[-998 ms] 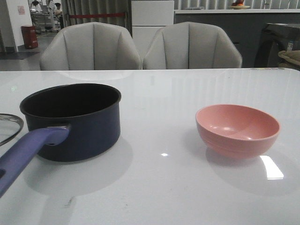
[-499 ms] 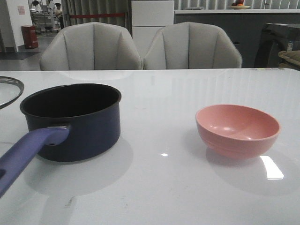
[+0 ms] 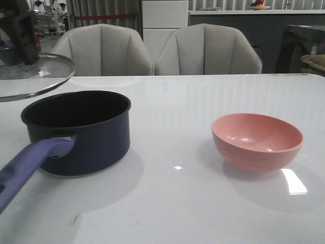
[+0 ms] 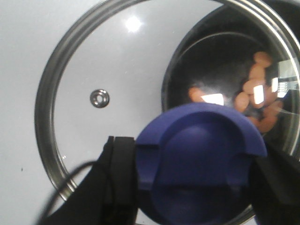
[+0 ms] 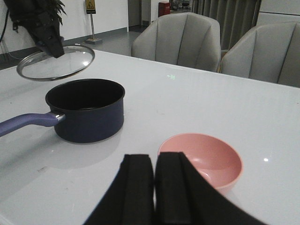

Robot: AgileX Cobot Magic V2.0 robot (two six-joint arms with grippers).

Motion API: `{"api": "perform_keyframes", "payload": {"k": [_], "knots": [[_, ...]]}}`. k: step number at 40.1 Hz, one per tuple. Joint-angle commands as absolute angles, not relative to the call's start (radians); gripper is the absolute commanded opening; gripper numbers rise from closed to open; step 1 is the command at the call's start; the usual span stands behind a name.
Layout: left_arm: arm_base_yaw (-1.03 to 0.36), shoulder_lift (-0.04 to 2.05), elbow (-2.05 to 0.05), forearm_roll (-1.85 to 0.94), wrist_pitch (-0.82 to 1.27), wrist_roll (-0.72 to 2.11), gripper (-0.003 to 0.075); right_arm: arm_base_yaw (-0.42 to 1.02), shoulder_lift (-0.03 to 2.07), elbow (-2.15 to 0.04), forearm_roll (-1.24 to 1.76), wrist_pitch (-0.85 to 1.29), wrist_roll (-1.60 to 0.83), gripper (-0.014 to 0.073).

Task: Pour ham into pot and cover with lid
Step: 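Grasp the lid knob with the left gripper and lift it over the pot, then lower the glass lid onto the pot with the left gripper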

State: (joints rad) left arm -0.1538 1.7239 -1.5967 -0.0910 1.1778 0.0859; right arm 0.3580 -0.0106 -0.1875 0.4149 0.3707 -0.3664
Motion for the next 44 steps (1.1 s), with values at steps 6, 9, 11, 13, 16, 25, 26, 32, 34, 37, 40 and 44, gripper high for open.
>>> {"api": "perform_keyframes", "payload": {"k": [6, 9, 11, 13, 16, 25, 26, 32, 34, 37, 40, 44], "knots": [[-0.234, 1.736, -1.735, -0.112, 1.233, 0.083, 0.0124, 0.358, -0.023, -0.211, 0.419, 0.297, -0.37, 0.0182], [-0.254, 1.762, -1.761, -0.112, 1.269, 0.083, 0.0124, 0.358, -0.023, -0.211, 0.419, 0.297, -0.37, 0.0182], [-0.269, 1.778, -1.772, -0.112, 1.287, 0.083, 0.0124, 0.358, -0.023, -0.211, 0.419, 0.297, -0.37, 0.0182], [-0.281, 1.789, -1.775, -0.112, 1.287, 0.083, 0.0124, 0.358, -0.023, -0.211, 0.419, 0.297, -0.37, 0.0182], [-0.3, 1.801, -1.775, -0.112, 1.287, 0.083, 0.0124, 0.358, -0.023, -0.211, 0.419, 0.297, -0.37, 0.0182], [-0.328, 1.833, -1.777, -0.112, 1.287, 0.083, 0.0125, 0.358, -0.023, -0.211, 0.419, 0.297, -0.37, 0.0182], [-0.328, 1.836, -1.777, -0.112, 1.287, 0.083, 0.0125, 0.358, -0.023, -0.211, 0.419, 0.297, -0.37, 0.0182], [-0.328, 1.859, -1.777, -0.112, 1.287, 0.083, 0.0125, 0.358, -0.023, -0.211, 0.419, 0.297, -0.37, 0.0182], [-0.328, 1.864, -1.777, -0.112, 1.287, 0.083, 0.0125, 0.358, -0.023, -0.211, 0.419, 0.297, -0.37, 0.0182], [-0.331, 1.871, -1.777, -0.112, 1.287, 0.083, 0.0125, 0.358, -0.023, -0.211, 0.419, 0.297, -0.37, 0.0182], [-0.331, 1.872, -1.777, -0.117, 1.287, 0.083, 0.0126, 0.358, -0.023, -0.211, 0.419, 0.297, -0.37, 0.0182], [-0.331, 1.872, -1.777, -0.117, 1.287, 0.083, 0.0127, 0.358, -0.023, -0.211, 0.419, 0.297, -0.37, 0.0182]]}}
